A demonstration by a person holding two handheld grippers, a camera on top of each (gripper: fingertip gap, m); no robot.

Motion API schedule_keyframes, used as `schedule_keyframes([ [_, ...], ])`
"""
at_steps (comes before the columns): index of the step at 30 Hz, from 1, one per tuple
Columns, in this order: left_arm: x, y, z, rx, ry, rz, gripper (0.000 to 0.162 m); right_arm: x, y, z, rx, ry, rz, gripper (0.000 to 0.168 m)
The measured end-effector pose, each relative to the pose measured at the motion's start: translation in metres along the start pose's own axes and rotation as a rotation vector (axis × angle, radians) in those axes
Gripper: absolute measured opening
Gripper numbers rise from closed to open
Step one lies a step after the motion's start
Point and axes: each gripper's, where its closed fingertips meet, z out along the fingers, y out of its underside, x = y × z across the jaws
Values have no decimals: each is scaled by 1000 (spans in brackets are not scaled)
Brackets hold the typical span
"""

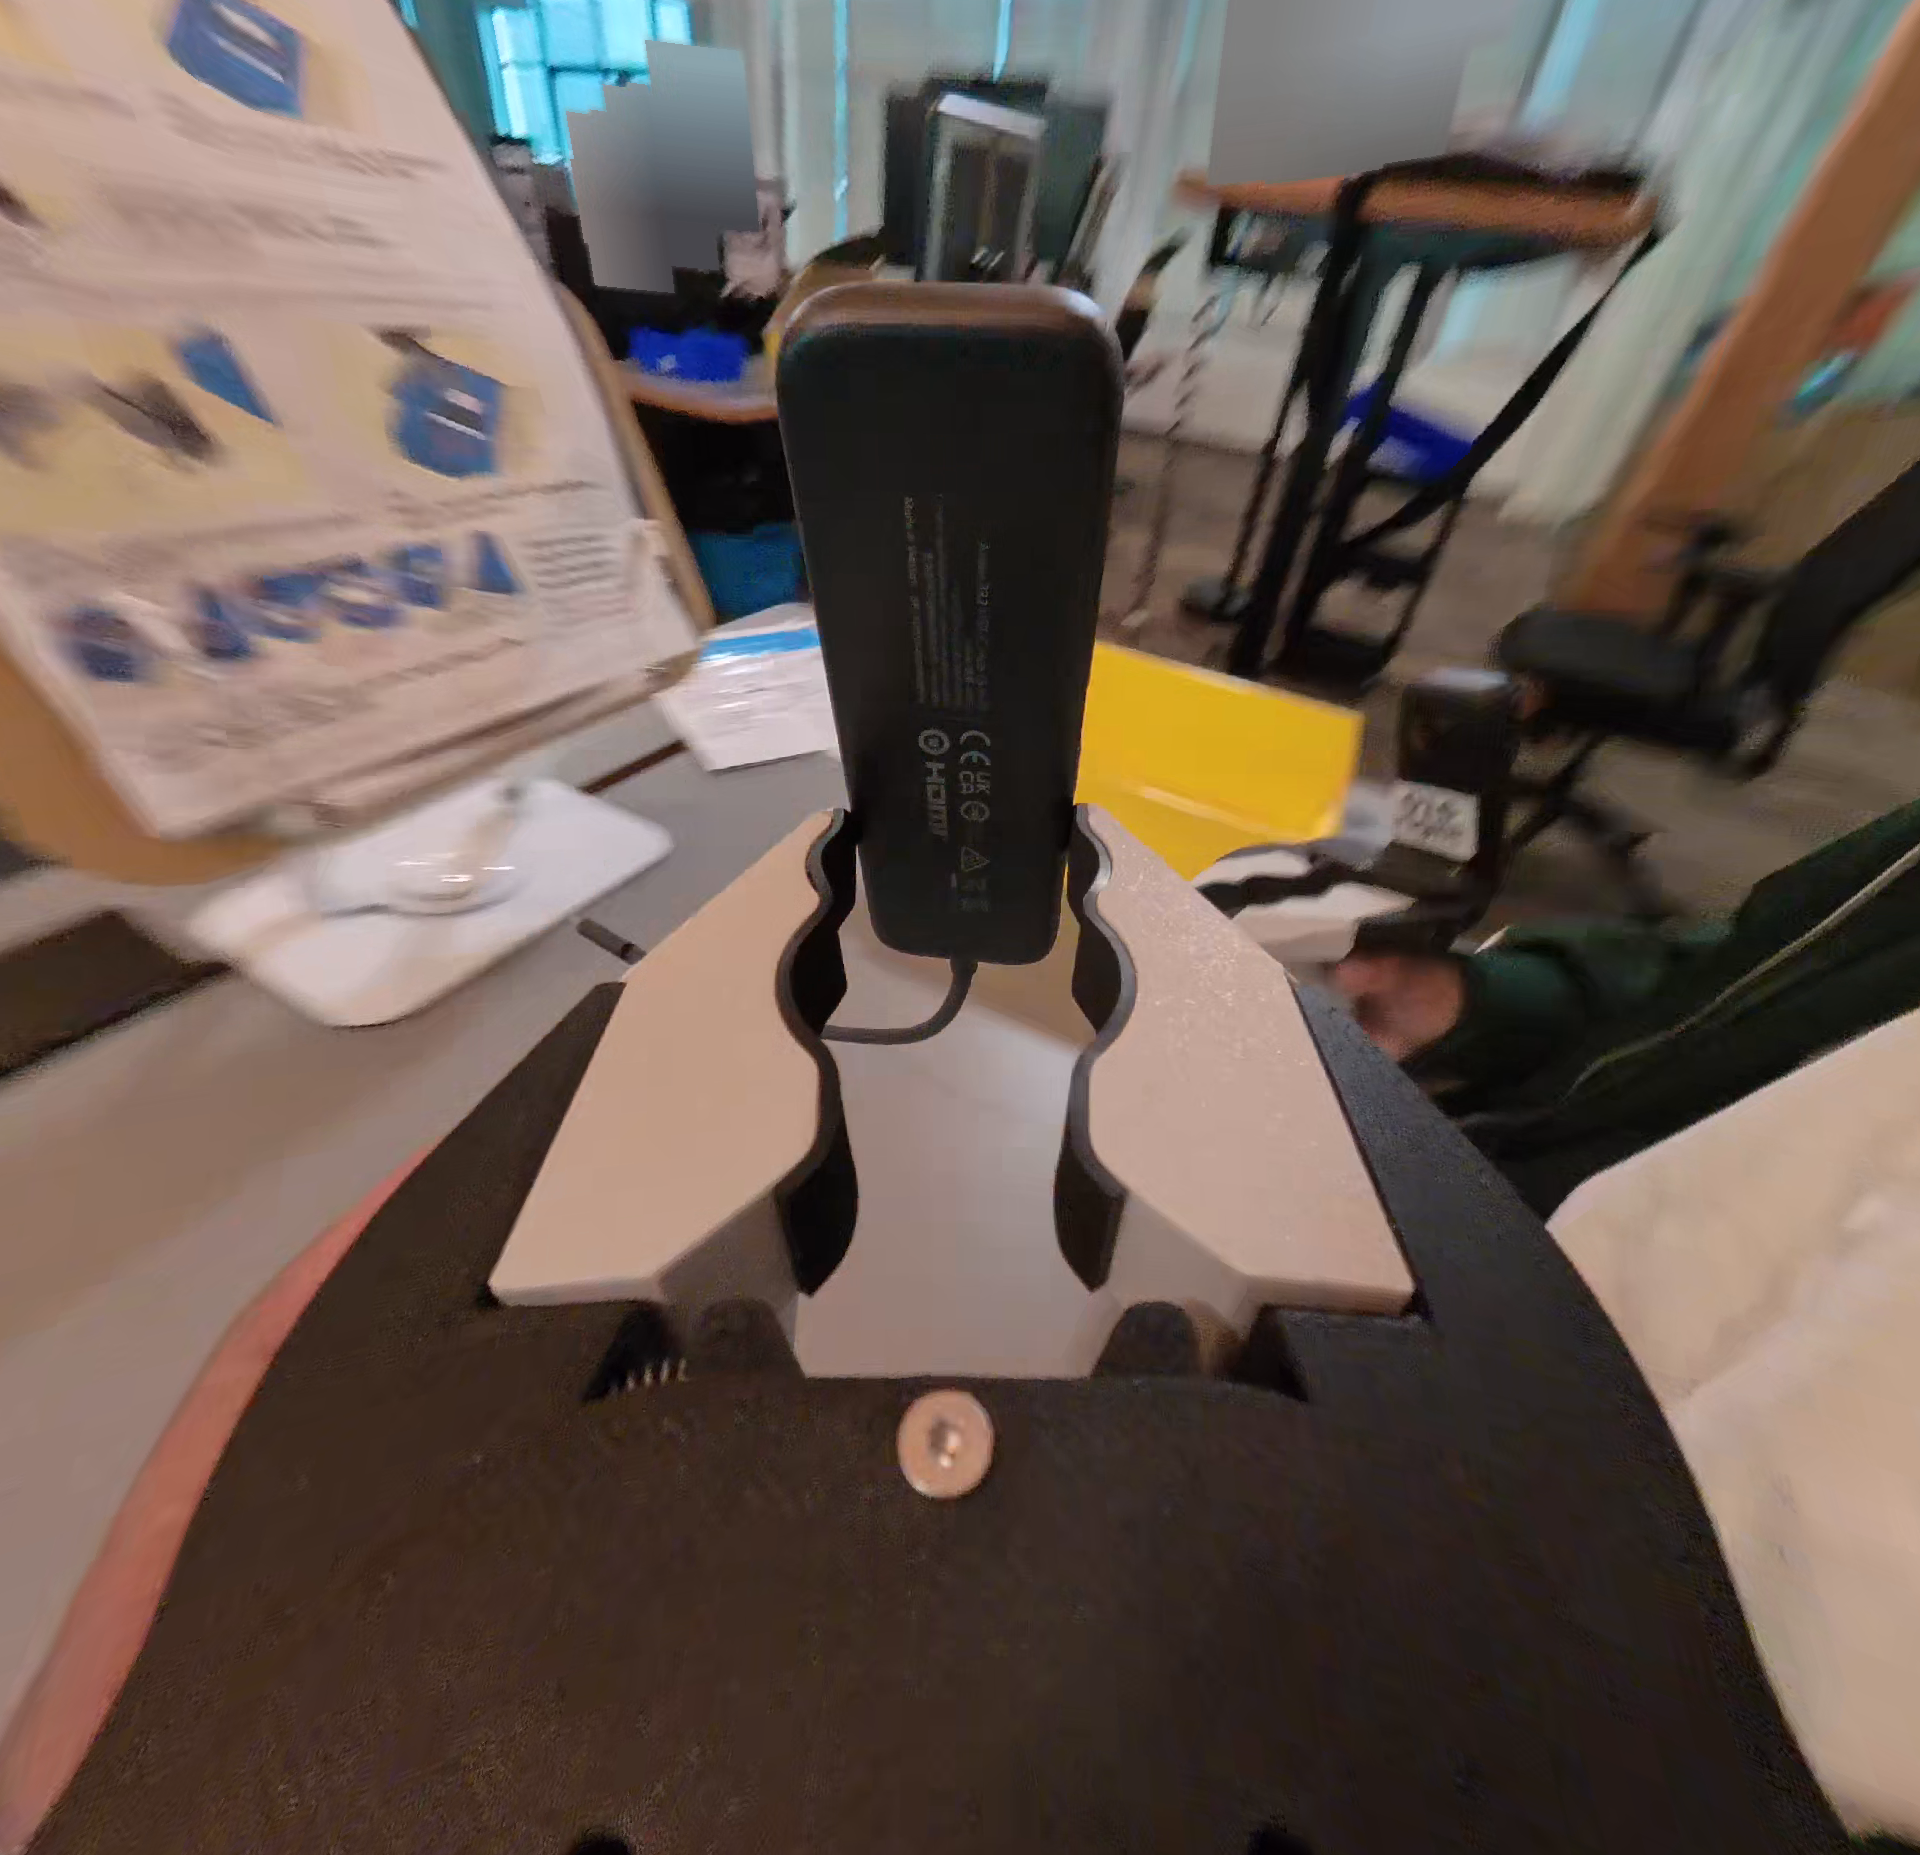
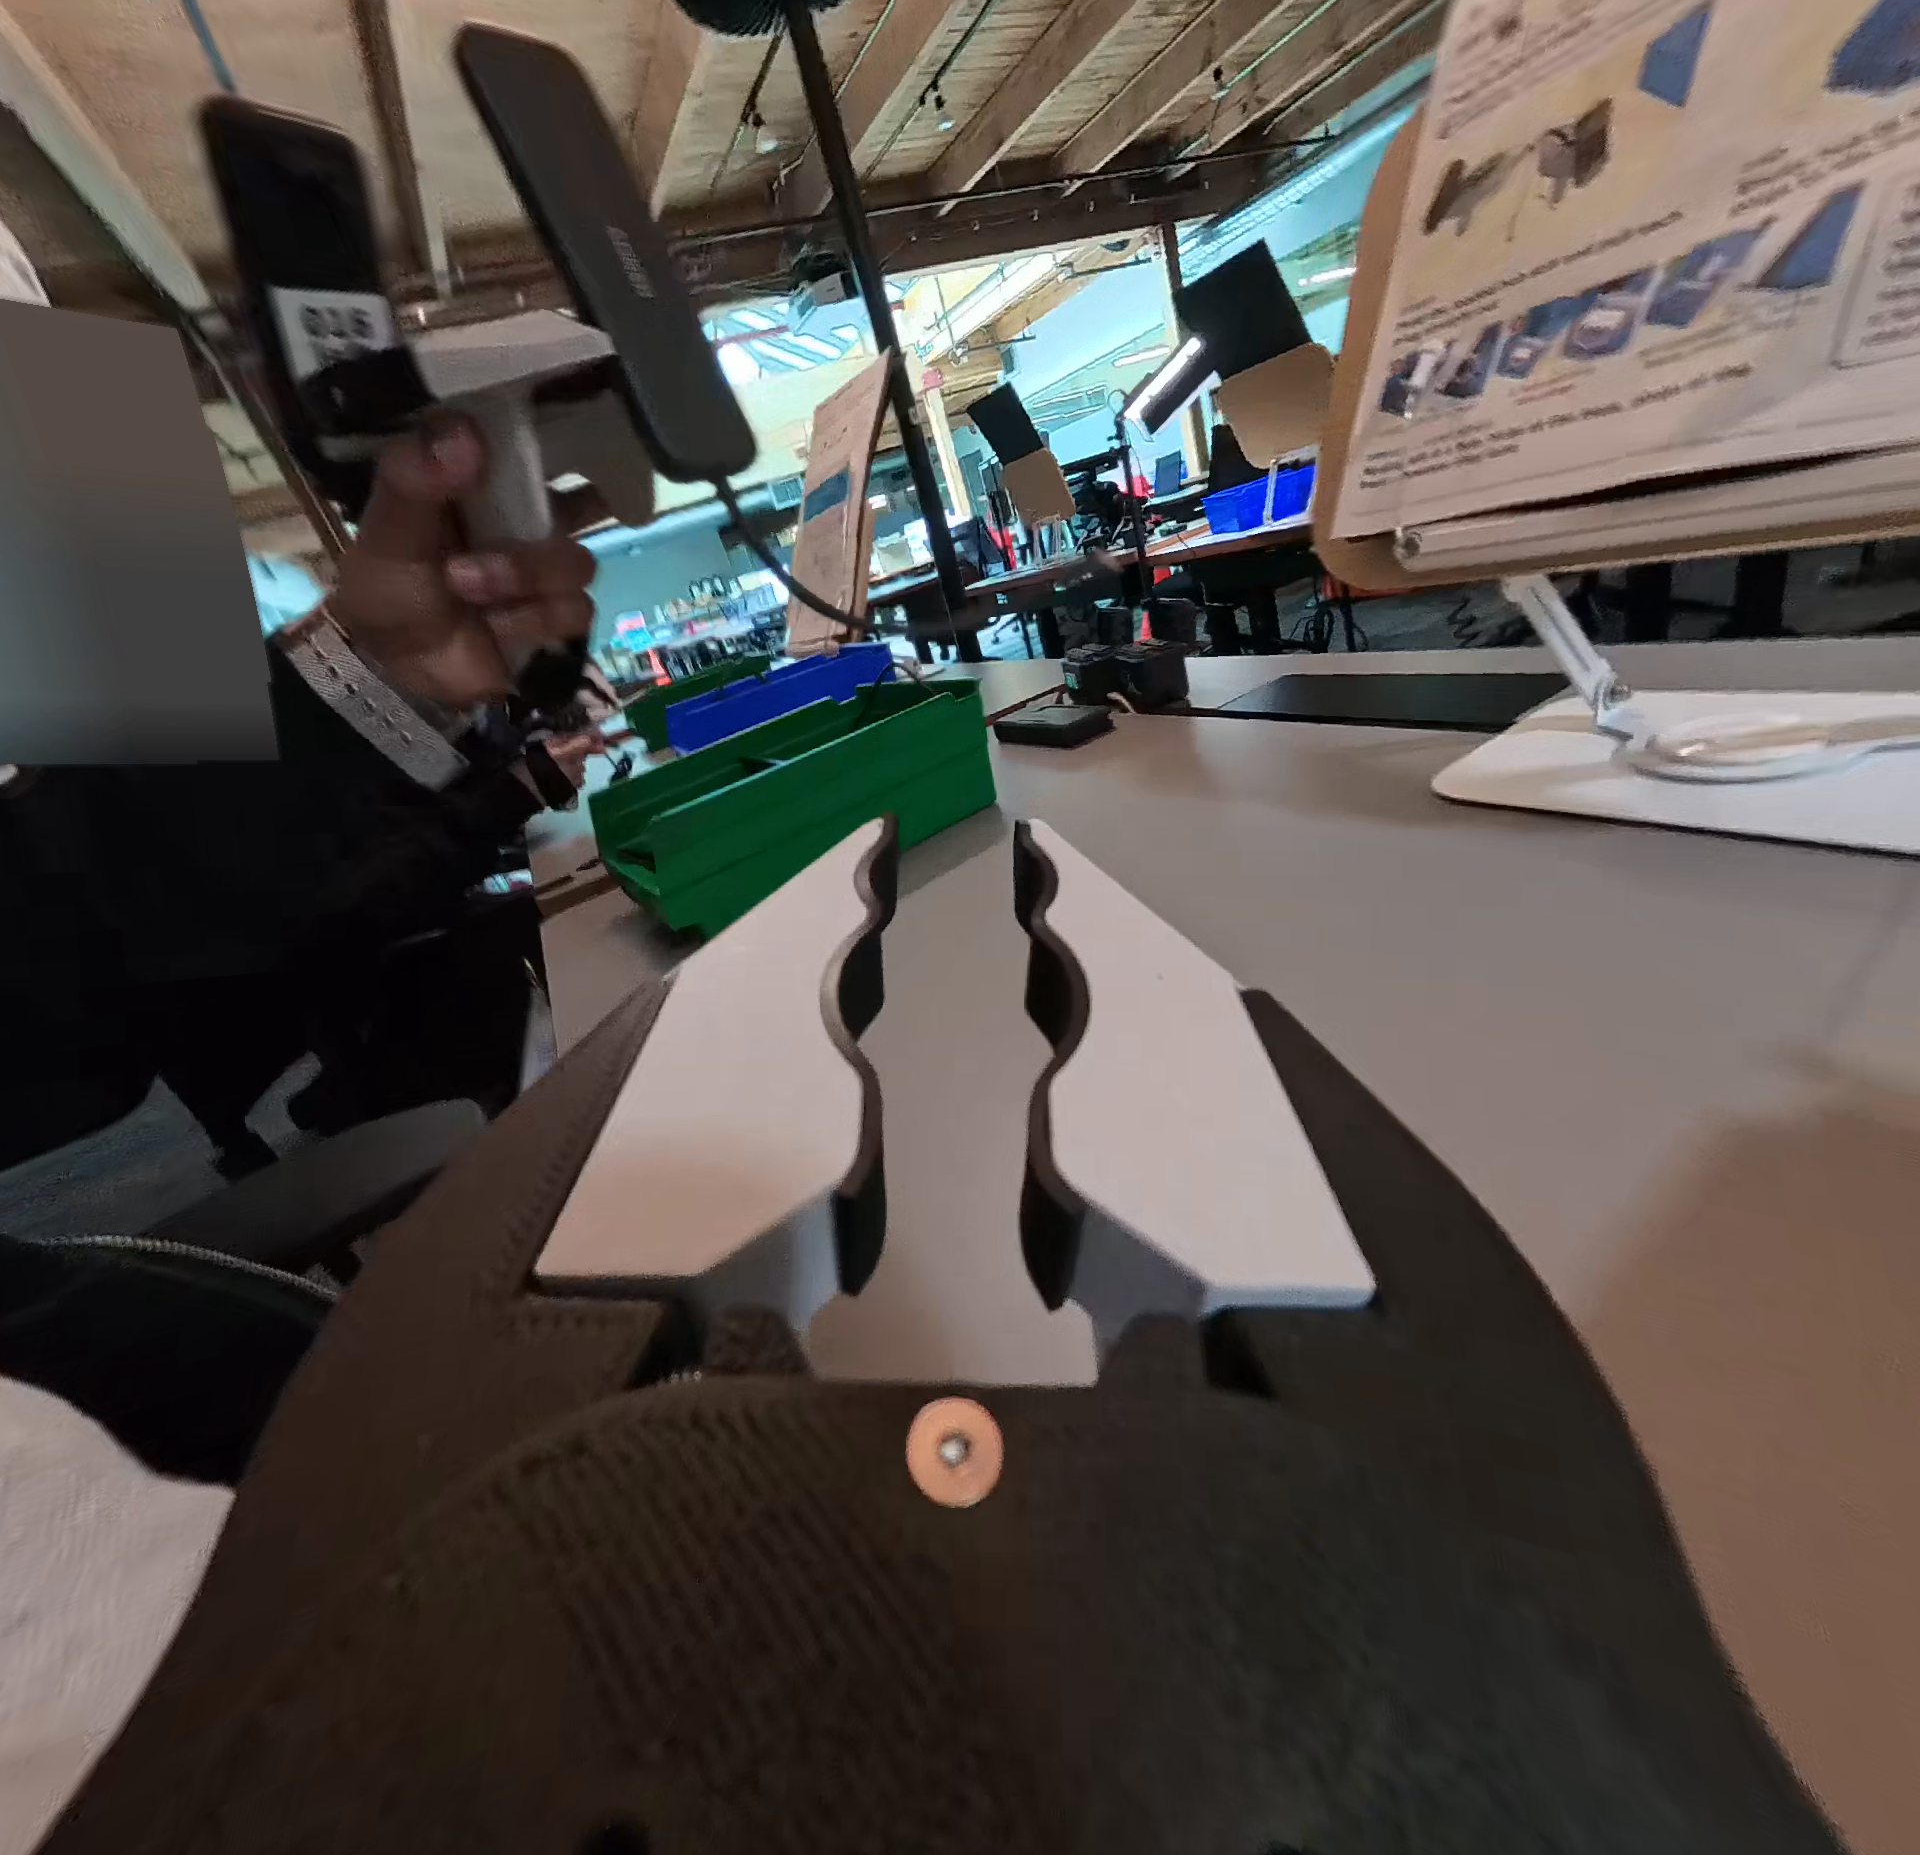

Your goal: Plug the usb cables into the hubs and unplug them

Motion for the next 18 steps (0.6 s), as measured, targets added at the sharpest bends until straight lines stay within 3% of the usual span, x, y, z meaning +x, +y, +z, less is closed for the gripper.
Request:
schedule_keyframes([
  [5, 21, 60, 47, 197, 117, -354, 39, -26, 4, 6, -19, 63, -264, 23],
  [10, 34, 117, 74, 179, 124, -567, 39, -19, 16, 6, -87, 190, -514, 28],
  [14, 41, 127, 85, 178, 109, -608, 39, -6, 33, 4, -190, 264, -676, 30],
  [18, 38, 126, 83, 212, 76, -626, 39, -3, 35, 3, -222, 294, -716, 31],
])
